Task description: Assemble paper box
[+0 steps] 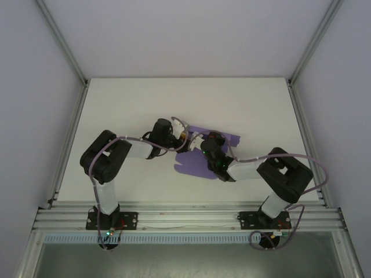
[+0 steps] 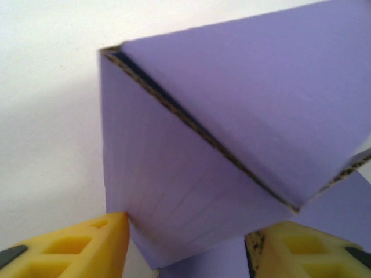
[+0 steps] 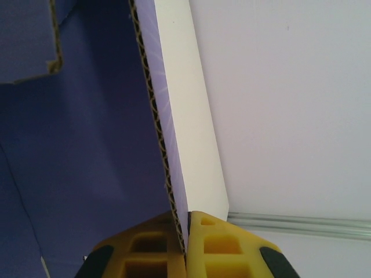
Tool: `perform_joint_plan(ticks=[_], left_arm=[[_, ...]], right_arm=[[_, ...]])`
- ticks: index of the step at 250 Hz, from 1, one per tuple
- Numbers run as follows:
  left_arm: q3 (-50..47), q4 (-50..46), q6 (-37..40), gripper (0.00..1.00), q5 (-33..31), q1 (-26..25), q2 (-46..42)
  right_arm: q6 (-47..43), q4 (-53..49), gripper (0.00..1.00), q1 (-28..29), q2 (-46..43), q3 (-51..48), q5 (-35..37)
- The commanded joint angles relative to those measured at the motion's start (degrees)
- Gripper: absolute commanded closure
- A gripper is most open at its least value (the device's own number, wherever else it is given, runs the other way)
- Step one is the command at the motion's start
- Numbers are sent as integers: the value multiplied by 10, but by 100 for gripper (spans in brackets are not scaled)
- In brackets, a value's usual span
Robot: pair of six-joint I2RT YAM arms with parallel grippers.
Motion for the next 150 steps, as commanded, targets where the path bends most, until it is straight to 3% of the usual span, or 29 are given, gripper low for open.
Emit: perform_joint_plan(ticks=[1, 55, 73, 97, 150], left_arm=[[15, 62, -10, 54, -32, -5, 16], [35, 105, -49, 57, -33, -6, 35], [37, 123, -62, 47, -39, -11, 37], [30, 145, -55, 43, -36, -16, 35], [33, 142, -38, 43, -1, -16, 36]], right_arm=[[36, -85, 100, 13, 11, -3, -83], [60, -148, 100, 14, 8, 11, -103], [78, -198, 100, 13, 10, 28, -113], [79, -203, 100, 10, 15, 34, -111], [94, -208, 100, -2, 4, 34, -130]])
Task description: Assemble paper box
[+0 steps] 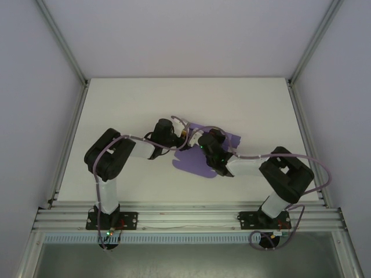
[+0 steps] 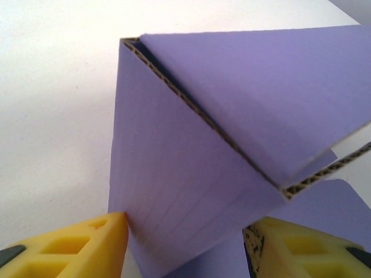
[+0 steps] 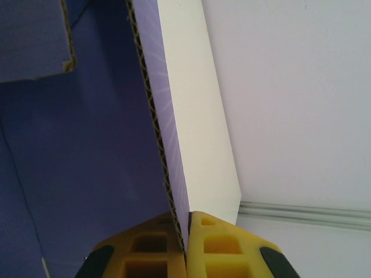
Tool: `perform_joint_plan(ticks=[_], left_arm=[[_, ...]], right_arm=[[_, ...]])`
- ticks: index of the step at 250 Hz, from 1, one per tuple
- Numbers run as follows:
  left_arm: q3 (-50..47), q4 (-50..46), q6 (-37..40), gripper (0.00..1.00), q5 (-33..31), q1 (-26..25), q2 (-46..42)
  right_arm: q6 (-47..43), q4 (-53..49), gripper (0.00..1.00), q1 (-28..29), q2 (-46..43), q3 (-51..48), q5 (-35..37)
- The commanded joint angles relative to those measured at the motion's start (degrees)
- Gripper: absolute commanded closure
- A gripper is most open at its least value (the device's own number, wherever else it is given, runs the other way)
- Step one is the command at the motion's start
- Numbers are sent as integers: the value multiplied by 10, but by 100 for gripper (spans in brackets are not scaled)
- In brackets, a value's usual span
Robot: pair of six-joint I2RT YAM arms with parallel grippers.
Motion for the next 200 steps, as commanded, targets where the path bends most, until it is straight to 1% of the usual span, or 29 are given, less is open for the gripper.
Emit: perform_joint_plan(ticks=[1, 28, 49, 71, 82, 102, 116, 134, 143, 151, 155, 173, 200], left_arm=[[26, 79, 6, 43, 20, -10, 8], [40, 80, 6, 43, 10, -10, 17], [58, 85, 2, 44, 24, -10, 29], [82, 86, -6, 49, 47, -10, 48], [92, 85, -16, 55, 51, -10, 55], [102, 94, -26, 61, 66, -10, 64], [102, 100, -38, 67, 70, -10, 59], [93, 108, -48, 76, 53, -10, 49], [86, 108, -50, 84, 33, -12, 41], [78, 112, -52, 93, 17, -12, 36], [73, 113, -53, 96, 10, -12, 33], [58, 121, -53, 99, -14, -12, 23], [53, 98, -56, 99, -53, -15, 12]], right_arm=[[36, -96, 100, 13, 9, -13, -124], [38, -103, 100, 14, 11, -10, -128], [42, -111, 100, 14, 9, -8, -139], [54, -131, 100, 14, 4, -2, -156], [58, -142, 100, 15, 3, 1, -160], [61, -152, 100, 14, 5, 3, -163], [61, -155, 100, 14, 9, 4, -158], [51, -134, 100, 13, 15, -4, -136], [42, -115, 100, 11, 16, -12, -126], [40, -96, 100, 8, 16, -19, -118], [37, -90, 100, 7, 16, -21, -116], [30, -68, 100, -2, 16, -29, -106], [19, -49, 100, -9, 23, -26, -102]])
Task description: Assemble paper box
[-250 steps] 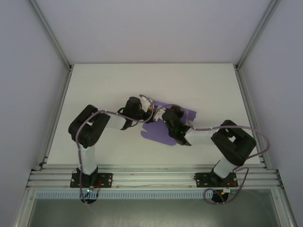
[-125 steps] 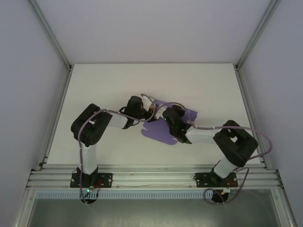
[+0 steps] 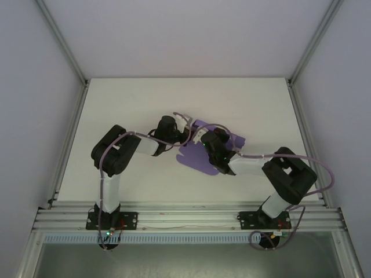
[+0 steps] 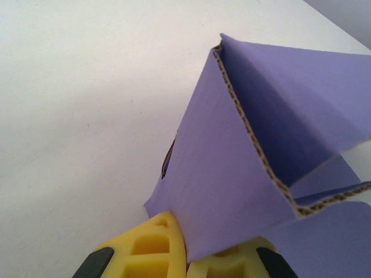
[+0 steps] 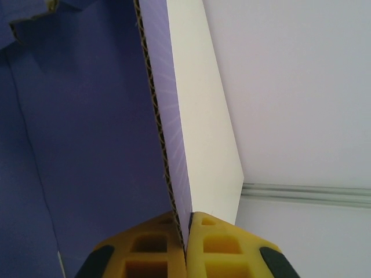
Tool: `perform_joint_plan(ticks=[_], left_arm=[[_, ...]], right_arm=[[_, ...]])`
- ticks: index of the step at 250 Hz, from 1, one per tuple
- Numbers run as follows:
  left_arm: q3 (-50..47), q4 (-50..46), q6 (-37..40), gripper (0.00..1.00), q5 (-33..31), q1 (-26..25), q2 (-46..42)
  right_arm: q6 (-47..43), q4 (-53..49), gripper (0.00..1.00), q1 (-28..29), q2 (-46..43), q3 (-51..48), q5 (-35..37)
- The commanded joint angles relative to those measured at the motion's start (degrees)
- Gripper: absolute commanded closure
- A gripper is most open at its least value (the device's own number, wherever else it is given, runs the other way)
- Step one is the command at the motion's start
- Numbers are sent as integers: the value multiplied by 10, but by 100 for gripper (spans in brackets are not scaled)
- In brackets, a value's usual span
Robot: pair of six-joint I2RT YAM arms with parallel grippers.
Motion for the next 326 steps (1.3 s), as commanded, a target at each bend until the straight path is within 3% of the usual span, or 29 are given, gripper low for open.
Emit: perform_joint_plan(ticks=[1, 18, 69, 92, 150, 178, 200, 222, 270, 300, 326], left_arm=[[5, 65, -31, 99, -33, -13, -36], [13, 38, -25, 93, -45, -16, -37], [-25, 38, 10, 62, 19, -17, -53], [-50, 17, 21, 50, 25, -15, -98], [-134, -5, 1, 35, 29, 33, -192], [-182, 2, -11, 33, 21, 57, -239], [-202, -47, 10, 31, 16, 63, -276], [-220, -72, 11, 23, -9, 64, -302], [-157, -170, 13, 4, -11, 64, -307], [-122, -214, 22, 6, -39, 61, -293], [-91, -256, 36, 15, -44, 58, -270]], right_arm=[[-4, -28, 100, 12, 33, -24, -114], [-5, -22, 100, 13, 36, -18, -120], [-9, -33, 100, 6, 30, -2, -126], [-10, -26, 100, 1, 22, -6, -129], [-26, 19, 100, -1, 13, -17, -132], [-32, 46, 100, -1, 12, -15, -147], [-45, 54, 100, -1, 17, -7, -147], [-54, 66, 100, -1, 19, -4, -148], [-67, 66, 100, 0, 20, 3, -142], [-68, 61, 100, 0, 17, 11, -139], [-70, 65, 100, 0, 23, 17, -133]])
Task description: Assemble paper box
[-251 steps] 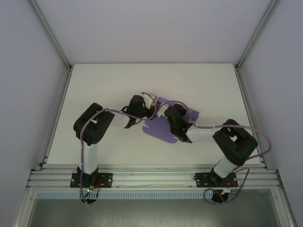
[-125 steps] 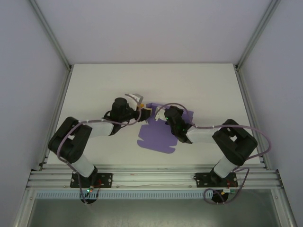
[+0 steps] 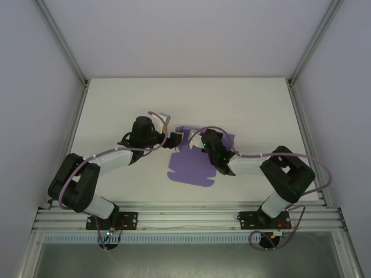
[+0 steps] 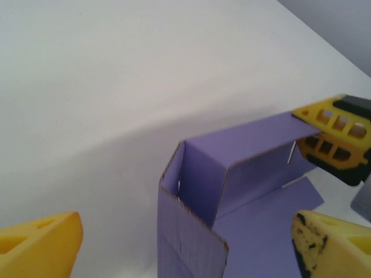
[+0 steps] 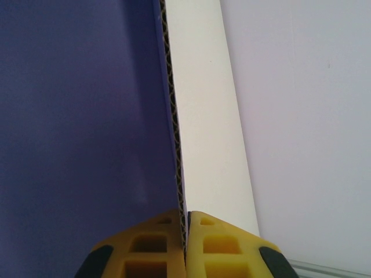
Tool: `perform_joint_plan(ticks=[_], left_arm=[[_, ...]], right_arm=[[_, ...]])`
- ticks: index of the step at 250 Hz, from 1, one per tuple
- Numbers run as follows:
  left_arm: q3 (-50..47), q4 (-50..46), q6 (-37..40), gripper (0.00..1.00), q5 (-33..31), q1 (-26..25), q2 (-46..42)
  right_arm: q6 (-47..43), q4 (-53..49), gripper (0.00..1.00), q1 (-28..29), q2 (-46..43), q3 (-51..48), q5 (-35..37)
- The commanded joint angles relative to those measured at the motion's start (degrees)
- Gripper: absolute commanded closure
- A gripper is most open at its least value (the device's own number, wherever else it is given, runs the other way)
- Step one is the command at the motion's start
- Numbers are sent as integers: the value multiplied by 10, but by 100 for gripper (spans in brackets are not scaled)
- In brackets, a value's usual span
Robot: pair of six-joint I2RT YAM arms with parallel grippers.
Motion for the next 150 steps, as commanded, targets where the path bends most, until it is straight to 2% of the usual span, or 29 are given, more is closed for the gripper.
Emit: perform_joint_plan(ticks=[1, 35, 51, 66, 89, 103, 112, 129, 141, 150], left_arm=[[39, -76, 25, 15, -23, -6, 26], [66, -114, 34, 32, -65, -20, 57], [76, -139, 36, 36, -95, -28, 66], [77, -148, 41, 53, -127, -39, 66], [69, -137, 39, 85, -131, -43, 59], [66, -131, 40, 100, -139, -44, 53], [63, -128, 46, 100, -151, -44, 49], [60, -127, 66, 100, -158, -45, 42], [58, -124, 78, 100, -161, -45, 37], [56, -122, 86, 100, -158, -45, 35]], right_arm=[[-3, 10, 100, 3, 15, 20, 7], [-8, 23, 100, 3, 24, 23, 12], [-6, 24, 100, 3, 24, 24, 13], [-5, 20, 100, 3, 21, 23, 15], [-2, 16, 100, 2, 17, 23, 21], [-1, 8, 100, 3, 13, 22, 27], [1, -4, 100, 2, 9, 23, 32], [17, -35, 89, -5, -2, 28, 34], [35, -54, 76, -13, -13, 30, 27], [45, -74, 72, -19, -24, 31, 16]])
